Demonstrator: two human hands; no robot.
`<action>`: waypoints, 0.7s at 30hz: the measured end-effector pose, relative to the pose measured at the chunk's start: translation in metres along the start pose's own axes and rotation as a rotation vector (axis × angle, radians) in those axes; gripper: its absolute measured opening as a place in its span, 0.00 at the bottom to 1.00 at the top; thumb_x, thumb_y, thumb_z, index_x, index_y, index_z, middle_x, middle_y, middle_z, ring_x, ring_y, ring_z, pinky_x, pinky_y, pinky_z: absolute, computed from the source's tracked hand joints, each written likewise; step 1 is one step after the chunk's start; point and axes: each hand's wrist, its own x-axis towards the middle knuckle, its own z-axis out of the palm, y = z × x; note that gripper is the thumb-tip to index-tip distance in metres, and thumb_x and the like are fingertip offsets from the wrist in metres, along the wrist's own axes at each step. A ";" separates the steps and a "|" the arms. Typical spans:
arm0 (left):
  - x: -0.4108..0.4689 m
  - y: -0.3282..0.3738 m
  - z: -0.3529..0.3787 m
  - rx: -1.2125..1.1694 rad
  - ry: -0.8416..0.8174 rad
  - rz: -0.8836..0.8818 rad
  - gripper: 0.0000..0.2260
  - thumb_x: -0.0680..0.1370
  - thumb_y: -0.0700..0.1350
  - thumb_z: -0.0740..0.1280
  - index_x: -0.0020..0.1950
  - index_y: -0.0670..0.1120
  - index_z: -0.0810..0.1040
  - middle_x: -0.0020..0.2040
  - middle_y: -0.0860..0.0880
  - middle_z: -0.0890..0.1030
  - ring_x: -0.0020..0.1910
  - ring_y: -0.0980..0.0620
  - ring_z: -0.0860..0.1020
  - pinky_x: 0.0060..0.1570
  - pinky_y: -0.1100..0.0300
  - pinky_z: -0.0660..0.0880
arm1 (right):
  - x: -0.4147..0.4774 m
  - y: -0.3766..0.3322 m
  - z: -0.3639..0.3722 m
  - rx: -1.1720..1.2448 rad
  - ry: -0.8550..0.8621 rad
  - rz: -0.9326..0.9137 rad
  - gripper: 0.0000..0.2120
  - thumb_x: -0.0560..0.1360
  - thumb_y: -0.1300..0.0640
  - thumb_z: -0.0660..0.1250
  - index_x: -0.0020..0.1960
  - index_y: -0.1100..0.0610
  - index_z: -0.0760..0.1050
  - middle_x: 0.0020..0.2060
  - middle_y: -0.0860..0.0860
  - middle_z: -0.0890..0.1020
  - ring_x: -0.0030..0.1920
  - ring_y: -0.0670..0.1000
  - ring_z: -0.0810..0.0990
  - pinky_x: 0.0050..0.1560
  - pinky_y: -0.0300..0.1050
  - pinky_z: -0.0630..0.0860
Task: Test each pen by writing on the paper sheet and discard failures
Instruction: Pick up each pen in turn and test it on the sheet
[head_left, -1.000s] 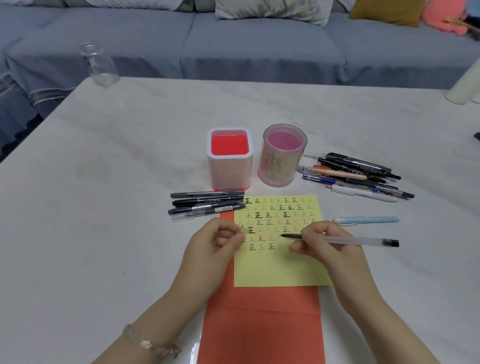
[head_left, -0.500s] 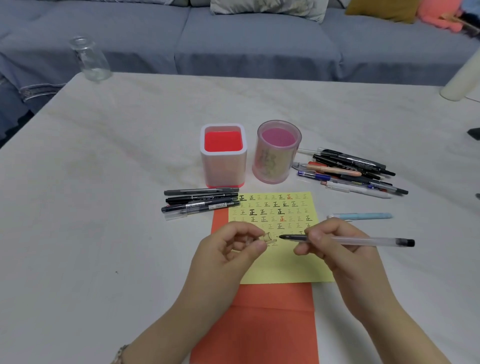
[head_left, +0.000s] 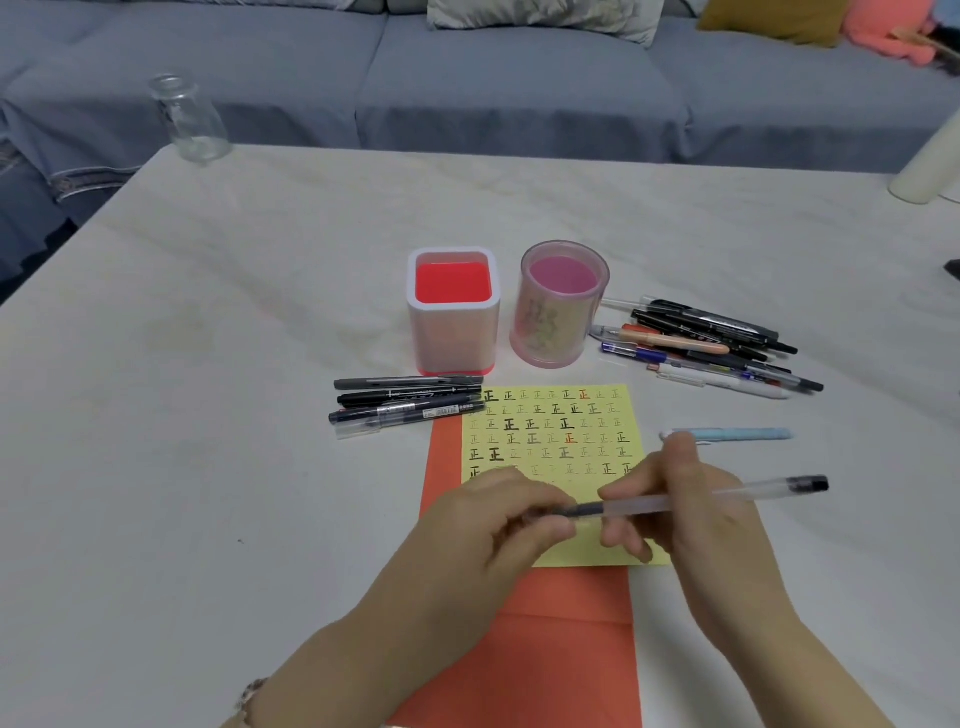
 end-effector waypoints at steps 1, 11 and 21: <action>-0.001 0.000 0.002 0.007 -0.028 0.017 0.05 0.74 0.53 0.64 0.40 0.59 0.78 0.38 0.60 0.75 0.38 0.62 0.72 0.39 0.74 0.65 | -0.001 0.000 0.003 0.012 0.054 0.013 0.28 0.69 0.34 0.58 0.27 0.55 0.79 0.19 0.55 0.76 0.20 0.45 0.68 0.23 0.33 0.66; 0.022 0.018 -0.009 -0.475 -0.201 -0.295 0.08 0.70 0.48 0.64 0.32 0.50 0.79 0.25 0.55 0.67 0.24 0.58 0.62 0.25 0.68 0.61 | 0.005 -0.007 0.015 0.043 0.197 -0.052 0.23 0.73 0.49 0.59 0.23 0.56 0.76 0.16 0.55 0.72 0.19 0.46 0.67 0.23 0.34 0.66; -0.021 0.012 -0.069 0.344 0.462 0.302 0.09 0.76 0.44 0.64 0.43 0.43 0.82 0.33 0.52 0.77 0.33 0.59 0.71 0.37 0.71 0.67 | 0.010 -0.030 0.101 0.292 0.072 0.035 0.25 0.79 0.59 0.54 0.25 0.58 0.73 0.16 0.51 0.71 0.19 0.45 0.67 0.23 0.34 0.65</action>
